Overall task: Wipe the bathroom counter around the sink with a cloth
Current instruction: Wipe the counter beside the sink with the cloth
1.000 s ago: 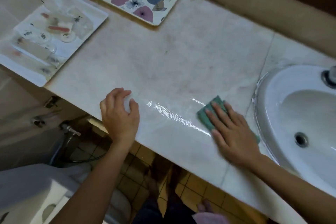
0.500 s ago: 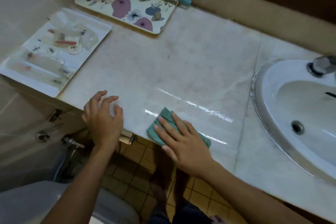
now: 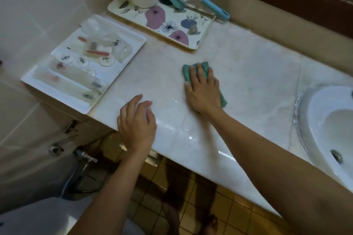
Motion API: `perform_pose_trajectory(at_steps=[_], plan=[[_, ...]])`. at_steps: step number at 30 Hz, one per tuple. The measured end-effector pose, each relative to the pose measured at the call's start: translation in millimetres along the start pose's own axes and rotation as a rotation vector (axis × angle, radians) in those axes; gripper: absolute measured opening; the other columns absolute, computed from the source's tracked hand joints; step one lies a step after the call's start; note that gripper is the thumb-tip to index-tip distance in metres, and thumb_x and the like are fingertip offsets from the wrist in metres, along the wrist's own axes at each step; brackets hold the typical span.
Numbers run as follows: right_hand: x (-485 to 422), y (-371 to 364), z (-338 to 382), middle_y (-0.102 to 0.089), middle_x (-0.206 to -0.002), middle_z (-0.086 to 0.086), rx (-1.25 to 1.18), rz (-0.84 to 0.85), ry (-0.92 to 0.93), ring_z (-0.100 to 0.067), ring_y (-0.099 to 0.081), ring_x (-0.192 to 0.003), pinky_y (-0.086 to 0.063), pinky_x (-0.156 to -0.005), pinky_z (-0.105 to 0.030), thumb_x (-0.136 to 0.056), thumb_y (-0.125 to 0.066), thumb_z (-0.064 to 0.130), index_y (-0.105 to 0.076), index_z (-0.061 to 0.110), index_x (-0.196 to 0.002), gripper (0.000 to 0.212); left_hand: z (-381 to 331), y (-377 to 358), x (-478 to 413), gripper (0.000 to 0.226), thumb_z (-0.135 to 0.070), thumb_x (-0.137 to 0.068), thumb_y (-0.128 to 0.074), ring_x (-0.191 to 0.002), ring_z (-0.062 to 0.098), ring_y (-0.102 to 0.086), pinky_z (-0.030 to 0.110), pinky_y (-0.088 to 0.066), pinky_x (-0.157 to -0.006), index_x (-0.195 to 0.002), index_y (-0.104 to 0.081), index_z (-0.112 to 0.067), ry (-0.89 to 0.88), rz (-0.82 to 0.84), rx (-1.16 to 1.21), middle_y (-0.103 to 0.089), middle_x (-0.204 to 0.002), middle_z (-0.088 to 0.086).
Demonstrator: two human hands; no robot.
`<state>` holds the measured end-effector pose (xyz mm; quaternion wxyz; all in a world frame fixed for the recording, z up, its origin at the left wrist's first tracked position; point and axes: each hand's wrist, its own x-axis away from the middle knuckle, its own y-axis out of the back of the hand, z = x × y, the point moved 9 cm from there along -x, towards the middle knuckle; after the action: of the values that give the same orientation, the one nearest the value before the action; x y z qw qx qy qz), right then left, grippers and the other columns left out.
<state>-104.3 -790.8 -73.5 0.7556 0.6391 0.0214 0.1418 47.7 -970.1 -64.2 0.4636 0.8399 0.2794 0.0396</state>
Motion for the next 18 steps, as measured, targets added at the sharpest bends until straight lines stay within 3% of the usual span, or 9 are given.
perform_pose_trajectory(at_steps=[4,8,13,18], plan=[[52,-19,64,0.005,-0.161,0.008,-0.015,0.033,0.231,-0.022,0.014,-0.147,-0.003,-0.118,-0.041,-0.1,-0.018,0.049,0.0,0.031,-0.153,0.059,3,1,-1,0.024,-0.022,-0.096,-0.047,-0.118,0.02,-0.049,0.036,-0.037,-0.085,-0.108,-0.067,-0.024,0.003,-0.036,0.031,-0.058,-0.133,-0.006],[135,-29,55,0.002,-0.161,0.01,0.007,0.038,0.342,-0.02,0.013,-0.147,-0.009,-0.119,-0.041,-0.101,-0.019,0.047,-0.004,0.031,-0.153,0.057,3,2,-2,0.026,-0.017,-0.092,-0.044,-0.117,0.021,-0.05,0.036,-0.036,-0.086,-0.106,-0.066,-0.021,0.02,-0.031,0.066,-0.059,-0.132,-0.005],[215,-19,-27,-0.009,-0.16,0.013,-0.004,0.002,0.343,-0.018,-0.001,-0.149,-0.017,-0.114,-0.036,-0.102,-0.023,0.042,-0.016,0.031,-0.153,0.052,2,2,0,0.027,-0.009,-0.087,-0.048,-0.119,0.023,-0.048,0.038,-0.036,-0.09,-0.103,-0.067,-0.019,0.041,-0.005,0.093,-0.06,-0.132,-0.003],[252,-4,-138,-0.019,-0.158,0.016,-0.101,-0.044,0.136,-0.014,-0.008,-0.148,-0.025,-0.111,-0.038,-0.102,-0.02,0.043,-0.027,0.034,-0.15,0.049,-3,-1,9,0.024,-0.008,-0.087,-0.053,-0.129,0.024,-0.04,0.045,-0.032,-0.102,-0.104,-0.067,-0.016,0.067,0.067,0.094,-0.051,-0.141,0.0]])
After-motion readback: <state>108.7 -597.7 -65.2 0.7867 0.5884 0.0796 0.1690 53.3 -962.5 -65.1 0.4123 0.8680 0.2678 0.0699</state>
